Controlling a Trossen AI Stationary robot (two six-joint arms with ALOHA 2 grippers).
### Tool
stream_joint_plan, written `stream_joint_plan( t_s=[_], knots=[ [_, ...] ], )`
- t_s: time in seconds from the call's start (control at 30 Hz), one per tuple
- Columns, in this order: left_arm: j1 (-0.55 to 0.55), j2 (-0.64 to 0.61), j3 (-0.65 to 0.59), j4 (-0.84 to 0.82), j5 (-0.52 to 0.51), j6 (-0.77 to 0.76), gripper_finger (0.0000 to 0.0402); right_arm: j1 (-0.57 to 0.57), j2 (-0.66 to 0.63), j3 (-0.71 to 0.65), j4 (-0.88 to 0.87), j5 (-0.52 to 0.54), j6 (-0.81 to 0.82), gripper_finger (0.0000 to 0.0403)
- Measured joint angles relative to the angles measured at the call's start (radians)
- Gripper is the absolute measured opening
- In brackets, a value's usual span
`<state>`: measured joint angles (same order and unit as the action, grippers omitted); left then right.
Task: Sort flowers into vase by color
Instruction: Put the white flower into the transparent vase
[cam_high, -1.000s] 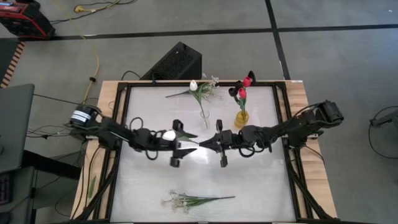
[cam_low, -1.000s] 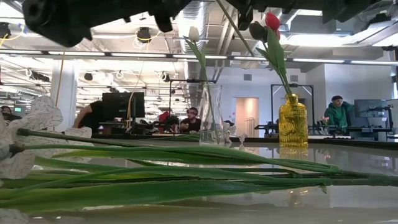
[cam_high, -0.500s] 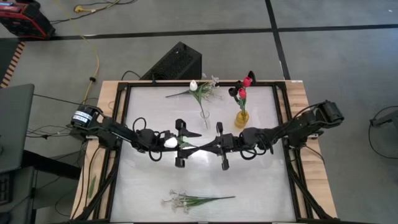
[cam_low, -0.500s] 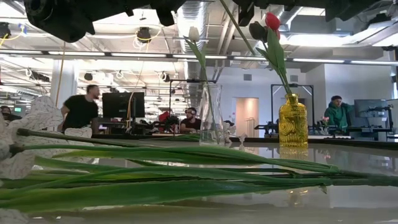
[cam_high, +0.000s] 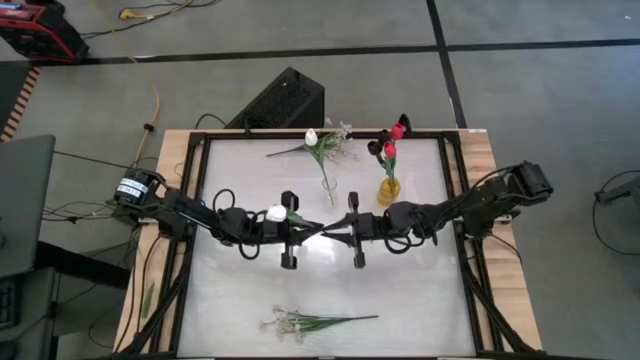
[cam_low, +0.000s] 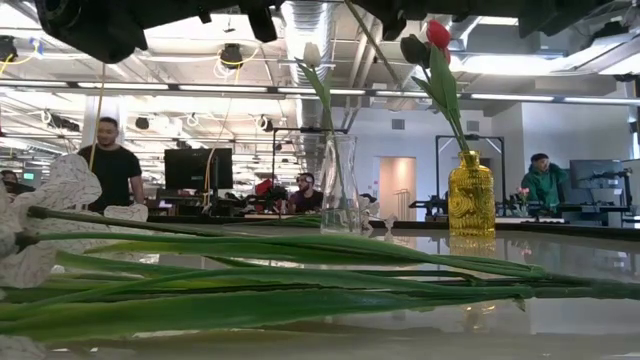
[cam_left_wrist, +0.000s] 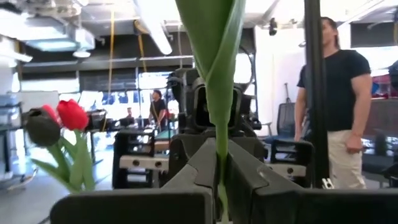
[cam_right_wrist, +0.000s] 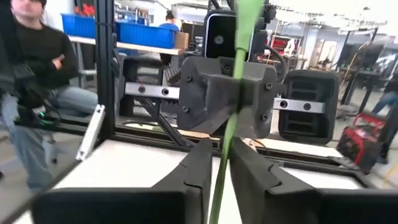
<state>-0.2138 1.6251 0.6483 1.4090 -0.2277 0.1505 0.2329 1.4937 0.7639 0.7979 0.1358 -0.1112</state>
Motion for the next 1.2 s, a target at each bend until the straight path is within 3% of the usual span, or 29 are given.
stream_joint_plan(
  t_s=[0.23, 0.4, 0.53, 0.77, 0.93, 1.2],
  knots=[
    [0.0, -0.103, 0.0, -0.165, -0.132, -0.035, 0.0001, -0.013, -0.024, 0.002, -0.063, 0.029, -0.081, 0.0169],
    [0.003, -0.2, 0.031, -0.323, -0.275, -0.011, 0.0, -0.021, -0.13, 0.002, -0.412, 0.092, -0.069, 0.0239],
    [0.034, -0.226, 0.129, -0.54, -0.333, 0.051, 0.0, -0.025, -0.205, 0.002, -0.704, 0.097, 0.061, 0.0254],
    [0.172, -0.179, 0.316, -0.873, -0.296, 0.064, 0.0, 0.003, -0.23, 0.0, -0.938, 0.105, 0.239, 0.0254],
    [0.253, -0.168, 0.331, -0.896, -0.175, 0.001, 0.0, 0.067, -0.229, 0.0, -0.94, 0.179, 0.273, 0.0254],
    [0.31, -0.167, 0.33, -1.013, -0.118, -0.084, 0.0, 0.129, -0.229, 0.0, -0.931, 0.261, 0.295, 0.0253]
  ],
)
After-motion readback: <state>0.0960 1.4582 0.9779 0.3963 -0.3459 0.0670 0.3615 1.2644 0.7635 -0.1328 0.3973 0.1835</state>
